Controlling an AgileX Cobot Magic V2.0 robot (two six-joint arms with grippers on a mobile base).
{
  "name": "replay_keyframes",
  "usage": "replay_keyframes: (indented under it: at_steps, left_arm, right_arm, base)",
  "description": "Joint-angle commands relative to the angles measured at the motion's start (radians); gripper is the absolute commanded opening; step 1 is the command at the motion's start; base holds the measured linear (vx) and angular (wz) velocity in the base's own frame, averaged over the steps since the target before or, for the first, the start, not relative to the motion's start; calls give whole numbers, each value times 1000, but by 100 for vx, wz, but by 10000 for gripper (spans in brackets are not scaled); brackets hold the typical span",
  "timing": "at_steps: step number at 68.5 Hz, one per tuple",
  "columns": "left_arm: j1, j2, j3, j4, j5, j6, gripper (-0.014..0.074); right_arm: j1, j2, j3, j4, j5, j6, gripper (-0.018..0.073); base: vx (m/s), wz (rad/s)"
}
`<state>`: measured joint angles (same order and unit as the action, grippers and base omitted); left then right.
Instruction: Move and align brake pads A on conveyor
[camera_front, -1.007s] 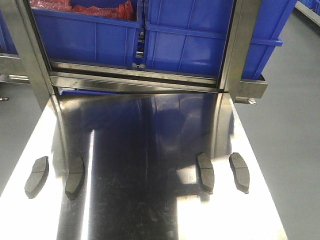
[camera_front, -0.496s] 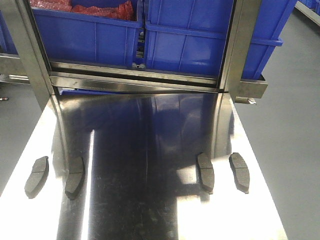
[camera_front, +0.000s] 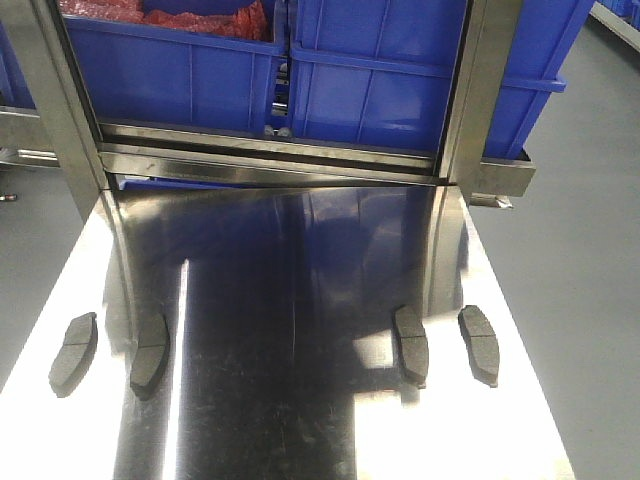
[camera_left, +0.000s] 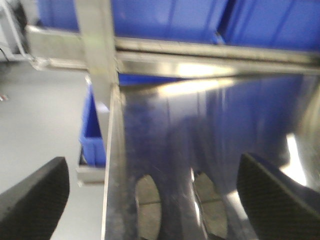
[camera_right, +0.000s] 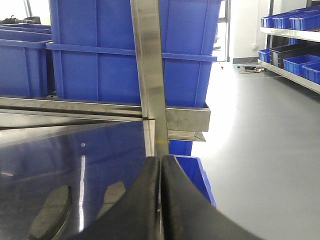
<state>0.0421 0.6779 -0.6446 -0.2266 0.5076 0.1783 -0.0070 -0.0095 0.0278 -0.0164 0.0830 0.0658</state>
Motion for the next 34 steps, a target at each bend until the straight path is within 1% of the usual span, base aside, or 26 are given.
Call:
replay_keyframes:
  at_steps: [1,13,20,24,27,34]
  left_arm:
    - [-4,127,-90,-73,-21,58,621]
    - [-8,343,-176,-77,-3,59,617]
    - [-42,437,-213,-73,2,49,615]
    - [-64,485,-236,-45,0,0,612]
    - [-79,523,-247,-1,-2,-50,611]
    - [-101,589,-258,126,-4,-205,611]
  right_arm:
    - [-5,11,20,-4,-73,-2,-8]
    - [-5,11,20,-4,-73,-2,-8]
    - [-5,11,20,-4,-73,-2,-8]
    - [-5,11,20,-4,-73,-2,-8]
    - [-5,11,20,-4,-73,-2,-8]
    - [-5,11,20,-4,-73,-2,-8]
  base:
    - [0,0]
    - [0,0]
    - [0,0]
    - [0,0]
    - [0,0]
    - [0,0]
